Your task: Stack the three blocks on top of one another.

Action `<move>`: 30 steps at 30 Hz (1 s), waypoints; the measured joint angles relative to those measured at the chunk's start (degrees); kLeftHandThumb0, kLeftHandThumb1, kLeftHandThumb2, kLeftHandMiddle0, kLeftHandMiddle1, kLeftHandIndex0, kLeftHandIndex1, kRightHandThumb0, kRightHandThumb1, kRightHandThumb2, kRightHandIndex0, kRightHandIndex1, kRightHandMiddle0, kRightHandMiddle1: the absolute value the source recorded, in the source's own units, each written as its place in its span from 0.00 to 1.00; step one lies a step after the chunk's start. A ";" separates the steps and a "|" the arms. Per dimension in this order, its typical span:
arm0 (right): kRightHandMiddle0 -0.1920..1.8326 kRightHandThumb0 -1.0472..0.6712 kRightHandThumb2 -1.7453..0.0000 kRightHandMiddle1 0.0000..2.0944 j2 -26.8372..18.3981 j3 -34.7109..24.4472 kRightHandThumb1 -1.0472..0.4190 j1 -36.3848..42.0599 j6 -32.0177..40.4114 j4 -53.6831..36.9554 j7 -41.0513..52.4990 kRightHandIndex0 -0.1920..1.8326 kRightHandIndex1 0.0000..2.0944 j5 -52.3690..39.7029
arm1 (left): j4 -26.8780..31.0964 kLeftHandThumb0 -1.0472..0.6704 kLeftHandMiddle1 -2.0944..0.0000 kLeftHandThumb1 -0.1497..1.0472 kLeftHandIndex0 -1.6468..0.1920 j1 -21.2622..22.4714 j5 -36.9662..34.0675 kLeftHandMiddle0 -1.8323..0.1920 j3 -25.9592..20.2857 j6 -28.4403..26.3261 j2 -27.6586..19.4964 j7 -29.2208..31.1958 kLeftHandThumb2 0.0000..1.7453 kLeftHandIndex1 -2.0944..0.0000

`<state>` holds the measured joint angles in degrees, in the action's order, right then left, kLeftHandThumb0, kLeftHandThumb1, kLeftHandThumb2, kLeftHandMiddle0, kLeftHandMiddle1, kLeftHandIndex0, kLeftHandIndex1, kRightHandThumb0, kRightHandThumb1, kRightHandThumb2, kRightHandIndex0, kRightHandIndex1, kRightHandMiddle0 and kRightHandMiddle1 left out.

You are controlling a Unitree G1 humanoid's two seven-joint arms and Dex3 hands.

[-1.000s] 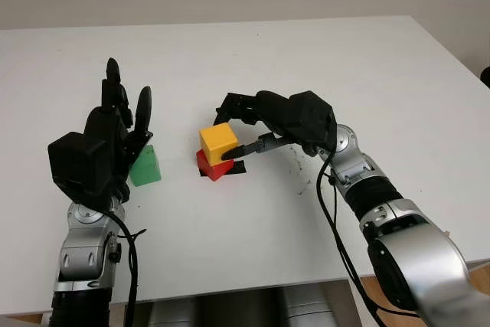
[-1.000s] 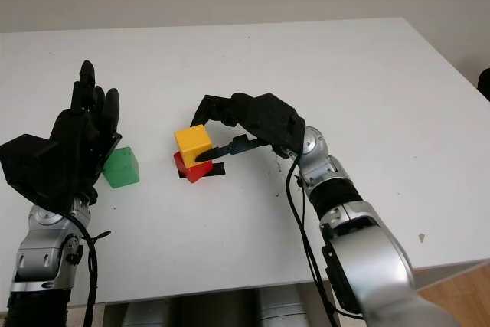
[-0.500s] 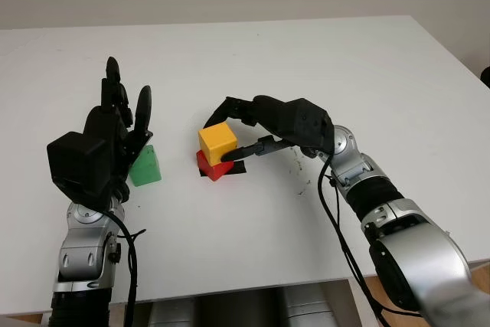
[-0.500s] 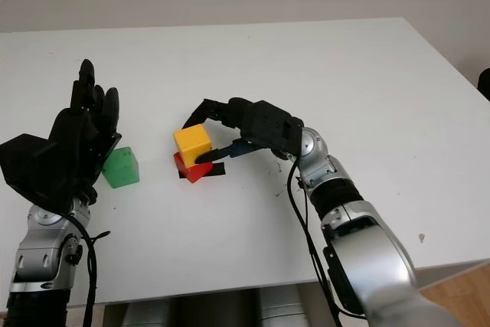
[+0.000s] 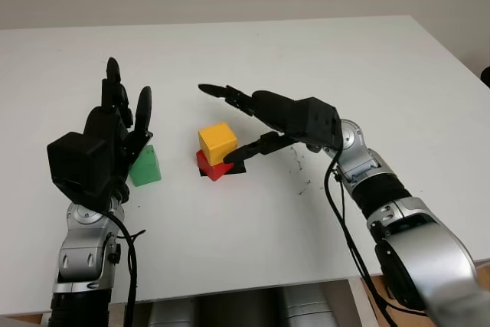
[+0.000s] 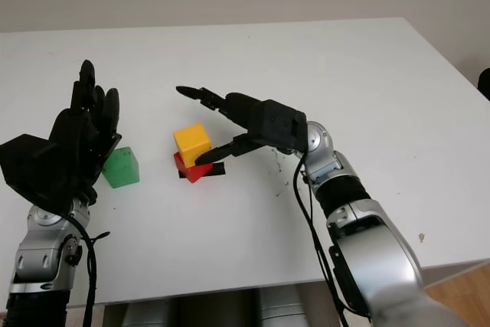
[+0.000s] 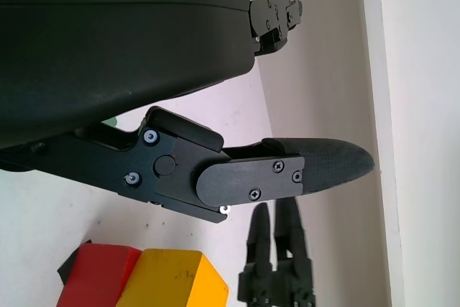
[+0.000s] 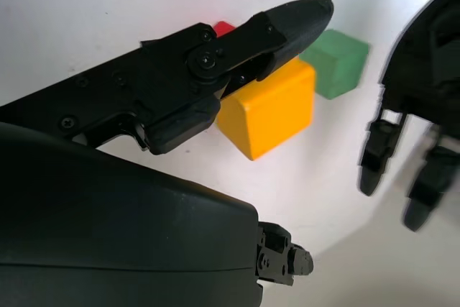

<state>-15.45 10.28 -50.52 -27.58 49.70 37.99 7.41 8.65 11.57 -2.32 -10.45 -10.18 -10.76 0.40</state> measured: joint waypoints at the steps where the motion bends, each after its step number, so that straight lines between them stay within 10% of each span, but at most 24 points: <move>1: 0.00 0.05 0.97 0.00 -0.23 -0.92 0.08 0.38 0.58 -1.34 2.40 0.00 0.00 -2.52 | 0.92 0.16 1.00 1.00 0.99 -0.42 0.01 1.00 -0.07 -0.10 -0.03 -0.01 0.28 0.97; 8: 0.00 0.04 0.72 0.00 -3.00 -8.51 0.00 4.20 15.84 -16.75 8.59 0.00 0.00 -16.67 | 7.26 0.16 0.97 1.00 0.97 -4.09 3.05 0.97 -2.65 -1.13 -4.07 0.21 0.25 0.97; 16: 0.02 0.16 0.66 0.02 -2.41 -17.94 0.00 7.45 31.61 -25.70 -4.51 0.01 0.01 -25.22 | 11.60 0.22 0.95 1.00 0.81 -5.91 8.31 0.82 -8.14 -2.17 -14.13 3.73 0.11 0.93; 30: 0.02 0.16 0.64 0.02 -2.35 -21.66 0.00 7.33 34.35 -21.93 -12.39 0.01 0.02 -25.73 | 13.11 0.21 0.98 0.91 0.69 -7.87 16.69 0.79 -9.99 -11.95 -40.04 26.60 0.02 0.94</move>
<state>-17.79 -11.38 -43.19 6.77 27.77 25.60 -18.32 21.76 3.69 14.38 -20.44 -22.13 -50.80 27.01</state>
